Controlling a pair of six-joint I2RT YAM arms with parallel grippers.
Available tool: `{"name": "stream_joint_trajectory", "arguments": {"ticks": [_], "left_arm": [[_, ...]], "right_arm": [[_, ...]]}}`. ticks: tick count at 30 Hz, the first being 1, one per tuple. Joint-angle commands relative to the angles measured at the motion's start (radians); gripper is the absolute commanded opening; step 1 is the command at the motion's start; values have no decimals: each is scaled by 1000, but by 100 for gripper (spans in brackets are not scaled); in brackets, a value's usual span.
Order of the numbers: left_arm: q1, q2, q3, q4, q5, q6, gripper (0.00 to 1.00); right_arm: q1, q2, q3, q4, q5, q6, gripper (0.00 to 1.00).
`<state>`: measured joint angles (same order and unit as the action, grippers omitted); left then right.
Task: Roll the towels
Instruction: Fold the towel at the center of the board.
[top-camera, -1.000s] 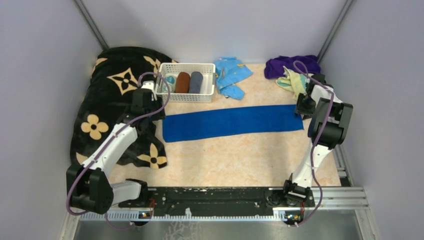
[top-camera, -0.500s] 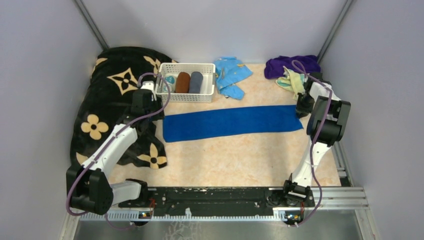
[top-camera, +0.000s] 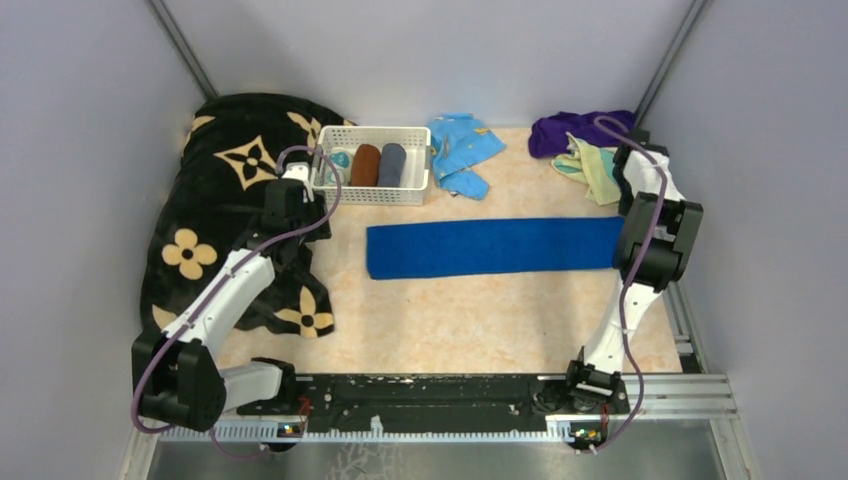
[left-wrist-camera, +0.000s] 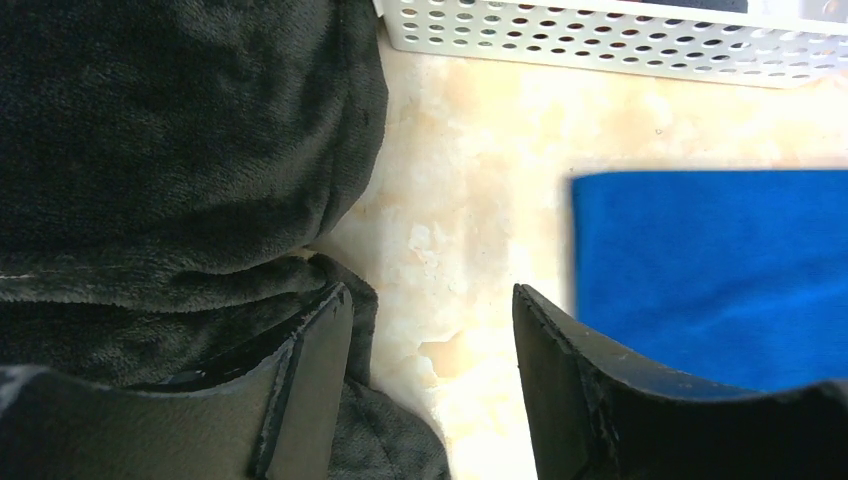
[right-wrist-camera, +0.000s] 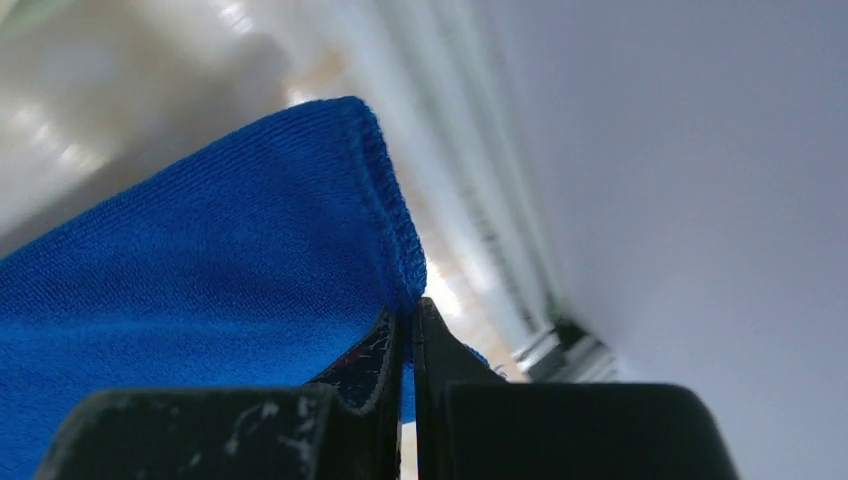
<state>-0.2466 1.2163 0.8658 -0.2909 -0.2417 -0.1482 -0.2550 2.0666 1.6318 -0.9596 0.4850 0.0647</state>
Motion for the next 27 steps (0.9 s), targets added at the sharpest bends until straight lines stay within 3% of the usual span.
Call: {"name": "stream_joint_trajectory", "arguments": {"ticks": [1, 4, 7, 10, 14, 19, 23, 27], "left_arm": [[-5, -26, -10, 31, 41, 13, 67], [-6, -22, -11, 37, 80, 5, 68], [-5, -15, -12, 44, 136, -14, 74], [-3, -6, -29, 64, 215, -48, 82], [-3, 33, -22, 74, 325, -74, 85], [-3, 80, 3, 76, 449, -172, 88], [-7, 123, -18, 142, 556, -275, 99], [-23, 178, -32, 217, 615, -357, 99]], "right_arm": [[-64, -54, 148, -24, 364, 17, 0], [-78, -75, 153, -1, 391, 1, 0], [-67, -99, 132, -4, 320, 24, 0], [-34, -141, 83, -15, 157, 40, 0], [19, -233, -26, 8, -131, 87, 0], [122, -308, -78, 15, -332, 131, 0], [205, -346, -98, 39, -485, 178, 0], [313, -352, -113, 75, -598, 205, 0]]}}
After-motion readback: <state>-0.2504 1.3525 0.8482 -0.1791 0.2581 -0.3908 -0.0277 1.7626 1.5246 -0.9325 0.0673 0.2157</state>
